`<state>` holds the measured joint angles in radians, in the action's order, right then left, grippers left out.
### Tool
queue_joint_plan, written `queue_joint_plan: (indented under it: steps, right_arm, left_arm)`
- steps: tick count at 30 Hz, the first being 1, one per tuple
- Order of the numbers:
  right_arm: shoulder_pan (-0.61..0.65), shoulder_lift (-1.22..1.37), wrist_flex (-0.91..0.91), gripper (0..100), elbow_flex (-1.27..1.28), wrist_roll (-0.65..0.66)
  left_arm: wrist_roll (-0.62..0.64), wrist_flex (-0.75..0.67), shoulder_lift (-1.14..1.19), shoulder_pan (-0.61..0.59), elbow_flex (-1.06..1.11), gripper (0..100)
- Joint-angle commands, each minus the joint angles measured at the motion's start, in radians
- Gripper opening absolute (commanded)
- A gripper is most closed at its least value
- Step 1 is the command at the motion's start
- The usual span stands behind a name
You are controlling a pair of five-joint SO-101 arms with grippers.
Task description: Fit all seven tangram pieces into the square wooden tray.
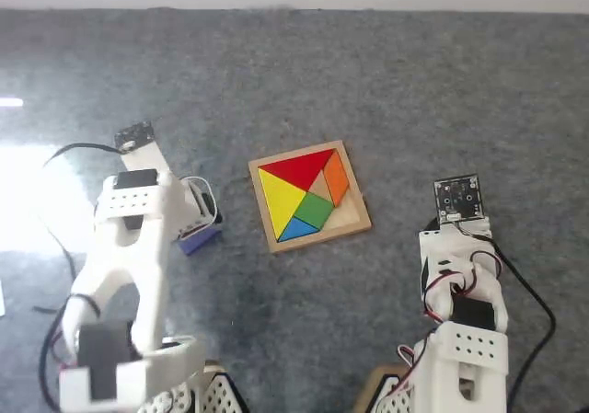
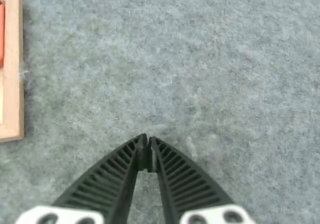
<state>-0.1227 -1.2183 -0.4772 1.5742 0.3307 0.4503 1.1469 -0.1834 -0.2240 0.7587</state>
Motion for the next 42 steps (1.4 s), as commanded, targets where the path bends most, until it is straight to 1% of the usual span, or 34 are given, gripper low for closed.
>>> queue_joint_plan:
  steps: [1, 8, 13, 17, 20, 24, 26, 29, 31, 33, 35, 36, 37, 38, 40, 42]
  right_arm:
    - [-0.012, -0.027, 0.024, 0.6, -0.008, 0.011]
    - [-0.012, -0.027, 0.024, 0.6, -0.008, 0.011]
    - [-0.012, -0.027, 0.024, 0.6, -0.008, 0.011]
    - [-0.012, -0.027, 0.024, 0.6, -0.008, 0.011]
    - [-0.012, -0.027, 0.024, 0.6, -0.008, 0.011]
    - [-0.012, -0.027, 0.024, 0.6, -0.008, 0.011]
    - [-0.012, -0.027, 0.024, 0.6, -0.008, 0.011]
    - [-0.012, -0.027, 0.024, 0.6, -0.008, 0.011]
    - [-0.012, -0.027, 0.024, 0.6, -0.008, 0.011]
    - [-0.012, -0.027, 0.024, 0.6, -0.008, 0.011]
    - [-0.012, -0.027, 0.024, 0.6, -0.008, 0.011]
    - [-0.012, -0.027, 0.024, 0.6, -0.008, 0.011]
    - [-0.012, -0.027, 0.024, 0.6, -0.008, 0.011]
    - [-0.012, -0.027, 0.024, 0.6, -0.008, 0.011]
    - [-0.012, -0.027, 0.025, 0.6, -0.008, 0.011]
    - [-0.010, -0.027, 0.025, 0.6, -0.008, 0.011]
  left_arm:
    - [0.015, 0.000, 0.178, 0.005, -0.059, 25]
    - [0.012, 0.155, 0.466, 0.005, -0.295, 24]
    - [0.005, 0.244, 0.586, 0.011, -0.377, 24]
    - [-0.054, 0.247, 0.606, 0.009, -0.381, 23]
    - [-0.080, 0.212, 0.606, 0.012, -0.381, 19]
    - [-0.158, 0.190, 0.606, 0.025, -0.404, 11]
    - [-0.230, 0.189, 0.606, 0.046, -0.435, 7]
    - [-0.308, 0.186, 0.606, 0.069, -0.536, 5]
    - [-0.362, 0.198, 0.606, 0.071, -0.642, 5]
    - [-0.493, 0.241, 0.606, 0.071, -0.740, 5]
    - [-0.634, 0.347, 0.603, 0.069, -0.809, 5]
    - [-0.689, 0.391, 0.594, 0.068, -0.820, 5]
    - [-0.717, 0.430, 0.578, 0.063, -0.817, 5]
    - [-0.718, 0.446, 0.554, 0.054, -0.803, 3]
    - [-0.721, 0.410, 0.479, 0.015, -0.750, 1]
    - [-0.724, 0.324, 0.368, -0.025, -0.653, 1]
